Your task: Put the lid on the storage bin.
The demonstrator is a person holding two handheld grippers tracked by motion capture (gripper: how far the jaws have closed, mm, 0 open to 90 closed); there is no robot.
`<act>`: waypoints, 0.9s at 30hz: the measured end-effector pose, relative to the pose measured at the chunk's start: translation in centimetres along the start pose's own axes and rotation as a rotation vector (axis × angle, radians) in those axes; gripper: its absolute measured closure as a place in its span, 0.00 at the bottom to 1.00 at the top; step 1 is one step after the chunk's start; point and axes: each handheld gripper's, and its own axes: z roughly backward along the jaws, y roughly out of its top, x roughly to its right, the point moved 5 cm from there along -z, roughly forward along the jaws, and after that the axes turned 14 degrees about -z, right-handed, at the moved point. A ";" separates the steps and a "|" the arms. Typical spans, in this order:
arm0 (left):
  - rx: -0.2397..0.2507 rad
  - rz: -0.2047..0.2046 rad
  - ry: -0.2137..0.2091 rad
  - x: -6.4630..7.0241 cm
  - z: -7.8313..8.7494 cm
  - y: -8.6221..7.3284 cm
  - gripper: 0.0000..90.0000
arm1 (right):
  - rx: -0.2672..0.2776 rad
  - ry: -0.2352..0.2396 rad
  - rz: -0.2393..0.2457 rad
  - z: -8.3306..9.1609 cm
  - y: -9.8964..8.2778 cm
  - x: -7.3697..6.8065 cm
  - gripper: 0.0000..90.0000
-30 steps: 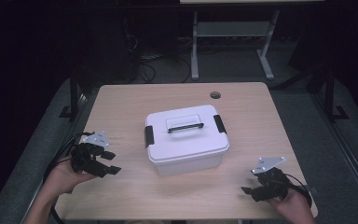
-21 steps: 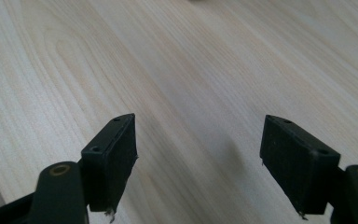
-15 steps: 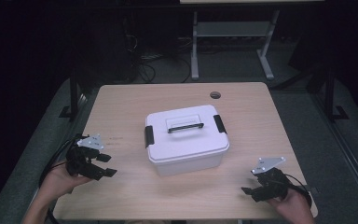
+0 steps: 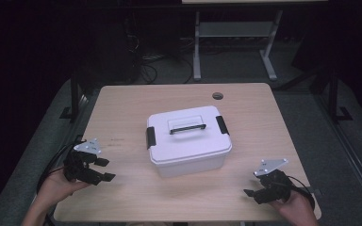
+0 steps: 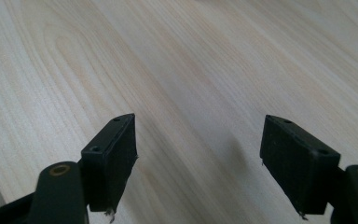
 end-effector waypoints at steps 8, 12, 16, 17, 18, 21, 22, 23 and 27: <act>0.010 0.017 0.019 0.0 0.0 -0.9 0.39 | -0.001 0.000 -0.001 0.0 0.0 0.0 0.29; 0.010 0.027 0.023 0.0 0.1 -1.6 0.39 | -0.003 0.000 0.000 -0.1 0.0 0.0 0.29; 0.010 0.029 0.032 0.1 0.2 -1.9 0.38 | -0.004 0.001 0.002 -0.2 0.0 -0.1 0.29; 0.008 0.029 0.035 0.1 0.2 -2.0 0.38 | -0.004 0.001 0.003 -0.2 0.0 -0.1 0.29; 0.009 0.031 0.036 0.2 0.2 -2.1 0.38 | -0.003 0.002 0.005 -0.2 0.0 -0.1 0.29; 0.011 0.029 0.040 0.2 0.3 -2.3 0.38 | -0.006 0.001 0.003 -0.2 -0.1 -0.1 0.29; 0.014 0.030 0.037 0.2 0.3 -2.3 0.38 | -0.007 0.002 0.003 -0.2 -0.1 -0.1 0.29; 0.014 0.034 0.037 0.2 0.3 -2.4 0.38 | -0.007 0.003 0.004 -0.2 -0.1 -0.1 0.29; 0.016 0.034 0.029 0.3 0.1 -2.4 0.38 | -0.009 0.007 0.007 -0.3 -0.1 -0.2 0.29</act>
